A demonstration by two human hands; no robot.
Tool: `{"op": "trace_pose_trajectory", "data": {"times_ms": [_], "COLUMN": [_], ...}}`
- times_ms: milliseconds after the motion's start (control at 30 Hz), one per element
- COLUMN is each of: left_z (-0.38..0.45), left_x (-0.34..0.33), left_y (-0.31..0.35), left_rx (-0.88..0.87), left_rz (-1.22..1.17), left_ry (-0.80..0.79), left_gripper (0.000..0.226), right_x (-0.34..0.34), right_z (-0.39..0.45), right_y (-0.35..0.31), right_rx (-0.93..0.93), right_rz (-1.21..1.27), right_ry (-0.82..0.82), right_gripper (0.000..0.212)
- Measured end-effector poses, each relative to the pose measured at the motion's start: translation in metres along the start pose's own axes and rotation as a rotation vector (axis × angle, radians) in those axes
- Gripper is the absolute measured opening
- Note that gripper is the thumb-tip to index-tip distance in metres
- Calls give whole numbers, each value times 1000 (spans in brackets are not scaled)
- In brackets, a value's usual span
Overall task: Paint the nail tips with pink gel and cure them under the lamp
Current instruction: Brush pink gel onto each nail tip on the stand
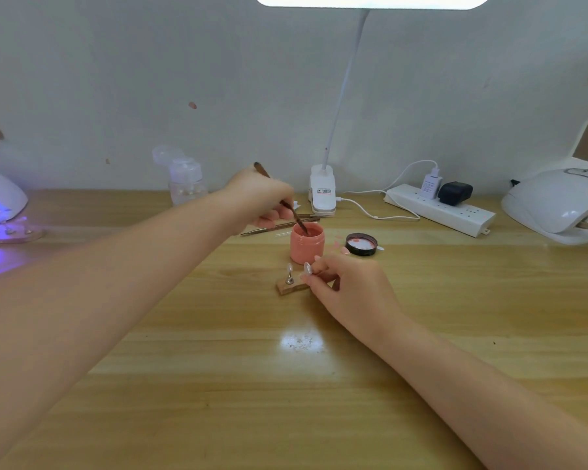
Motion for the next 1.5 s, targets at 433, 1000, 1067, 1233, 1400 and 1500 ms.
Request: {"op": "trace_pose_trajectory", "data": {"times_ms": [433, 1000, 1067, 1233, 1400, 1500], "left_z": [-30, -101, -115, -137, -143, -143], "left_x": [20, 23, 16, 3, -1, -3], "left_y": [-48, -54, -51, -45, -41, -41], "left_rx": [221, -347, -447, -610, -695, -706], "left_rz": [-508, -488, -370, -111, -8, 16], "left_ry": [47, 172, 122, 75, 90, 84], "left_gripper": [16, 18, 17, 16, 22, 21], "right_x": [-2, 0, 0, -1, 2, 3], "right_z": [1, 3, 4, 4, 5, 5], "right_y": [4, 8, 10, 12, 8, 8], "right_rx": [-27, -75, -82, -88, -39, -26], "right_rz": [76, 184, 191, 212, 200, 187], "right_ry": [-15, -41, -47, -42, 4, 17], "right_gripper": [5, 8, 10, 10, 21, 20]}}
Point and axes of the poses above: each hand's wrist, its own z-axis towards the middle knuckle, its own x-axis out of the back of the hand, y = z × x, the point moved 6 cm from there along z, towards the middle knuckle, and after that the axes turned 8 degrees about -x, right-handed, at the moved point
